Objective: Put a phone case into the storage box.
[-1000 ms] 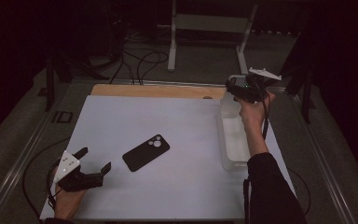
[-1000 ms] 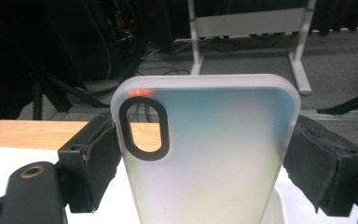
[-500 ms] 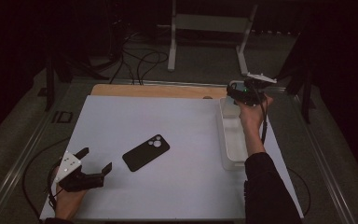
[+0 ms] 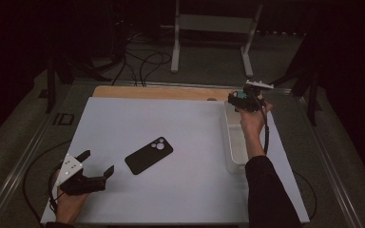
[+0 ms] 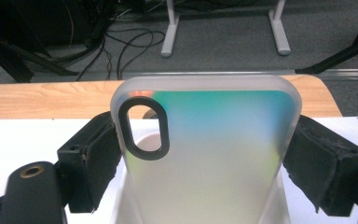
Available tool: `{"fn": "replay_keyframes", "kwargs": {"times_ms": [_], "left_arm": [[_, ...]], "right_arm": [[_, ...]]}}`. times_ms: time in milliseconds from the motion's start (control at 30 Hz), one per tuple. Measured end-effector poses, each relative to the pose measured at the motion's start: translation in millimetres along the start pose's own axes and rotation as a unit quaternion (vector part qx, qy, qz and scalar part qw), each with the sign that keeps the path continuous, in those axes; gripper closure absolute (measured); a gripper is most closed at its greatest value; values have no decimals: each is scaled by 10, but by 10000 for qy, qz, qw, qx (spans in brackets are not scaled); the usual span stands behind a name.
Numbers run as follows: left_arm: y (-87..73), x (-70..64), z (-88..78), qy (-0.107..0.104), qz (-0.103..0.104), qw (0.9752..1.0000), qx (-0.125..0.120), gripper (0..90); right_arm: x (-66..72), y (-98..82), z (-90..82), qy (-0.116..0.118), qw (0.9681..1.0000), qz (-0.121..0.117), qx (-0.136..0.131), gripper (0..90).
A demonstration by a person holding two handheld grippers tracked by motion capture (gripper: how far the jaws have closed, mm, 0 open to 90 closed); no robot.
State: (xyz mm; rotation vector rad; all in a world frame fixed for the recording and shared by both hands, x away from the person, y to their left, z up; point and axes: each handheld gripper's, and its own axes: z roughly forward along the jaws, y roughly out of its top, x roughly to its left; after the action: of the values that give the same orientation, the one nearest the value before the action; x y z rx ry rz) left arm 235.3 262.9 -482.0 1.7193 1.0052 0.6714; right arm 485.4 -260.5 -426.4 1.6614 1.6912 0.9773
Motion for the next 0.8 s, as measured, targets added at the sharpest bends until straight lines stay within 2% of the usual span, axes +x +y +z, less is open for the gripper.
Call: {"fn": "replay_keyframes", "kwargs": {"times_ms": [100,433,800], "left_arm": [[-1,-2,5,-6,3,10000,8,2],[-2,-3,3,-9,3,10000,5,2],[-5,-6,9,-31,-9,10000,15,2]], "right_arm": [[8,-23,46,-1,10000,69,56,160],[12,-65,145,-141,9996,-109,233,160],[10,-66,202,-112,9997,-138,187,154]]}}
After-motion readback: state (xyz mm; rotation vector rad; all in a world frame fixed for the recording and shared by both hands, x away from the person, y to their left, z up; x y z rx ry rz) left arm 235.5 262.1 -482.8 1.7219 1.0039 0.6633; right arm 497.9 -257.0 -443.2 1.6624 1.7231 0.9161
